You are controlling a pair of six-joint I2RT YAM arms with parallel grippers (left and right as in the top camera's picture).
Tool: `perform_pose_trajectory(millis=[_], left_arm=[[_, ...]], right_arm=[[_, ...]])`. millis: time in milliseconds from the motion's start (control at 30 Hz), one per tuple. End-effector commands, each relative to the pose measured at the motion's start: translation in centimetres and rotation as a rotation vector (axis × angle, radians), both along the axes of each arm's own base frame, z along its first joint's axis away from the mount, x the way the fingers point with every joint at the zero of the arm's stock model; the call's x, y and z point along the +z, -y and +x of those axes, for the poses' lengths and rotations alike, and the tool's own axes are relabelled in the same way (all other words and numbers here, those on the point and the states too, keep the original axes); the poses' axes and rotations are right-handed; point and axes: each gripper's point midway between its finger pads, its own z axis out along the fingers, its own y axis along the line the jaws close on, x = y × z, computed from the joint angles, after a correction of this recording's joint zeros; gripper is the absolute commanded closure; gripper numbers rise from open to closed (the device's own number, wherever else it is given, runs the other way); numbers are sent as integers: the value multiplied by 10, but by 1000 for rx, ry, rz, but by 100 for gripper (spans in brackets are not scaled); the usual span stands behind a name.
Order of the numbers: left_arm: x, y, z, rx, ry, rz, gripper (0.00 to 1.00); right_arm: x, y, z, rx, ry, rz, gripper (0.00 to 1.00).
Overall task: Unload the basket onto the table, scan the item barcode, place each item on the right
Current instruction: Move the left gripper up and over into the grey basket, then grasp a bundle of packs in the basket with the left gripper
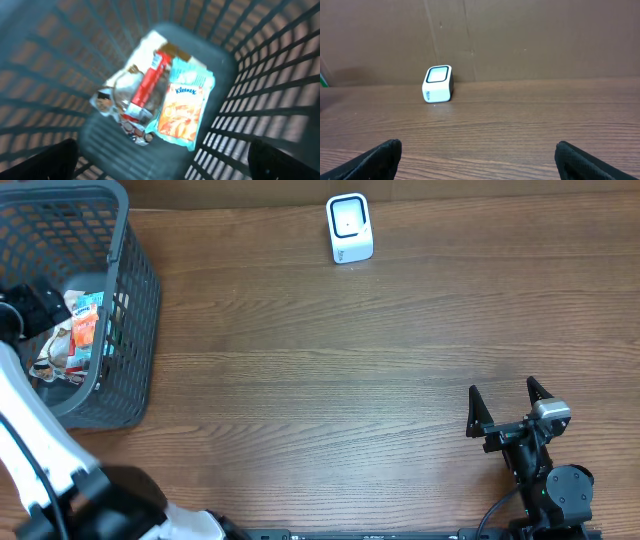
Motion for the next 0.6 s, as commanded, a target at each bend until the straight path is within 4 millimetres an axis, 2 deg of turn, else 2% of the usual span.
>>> perform_pose_trajectory(millis=[0, 200, 367, 567], left_arm=[[-22, 2, 14, -122, -28, -27, 0], [-63, -3, 24, -220, -109, -50, 0], [-91, 1, 32, -292, -139, -98, 0], [-130, -1, 36, -311, -197, -159, 0]], right_arm=[[-1, 3, 1, -15, 5, 0, 0], [-1, 3, 1, -15, 6, 0, 0], [-1, 3, 1, -15, 5, 0, 0], [-1, 3, 1, -15, 5, 0, 0]])
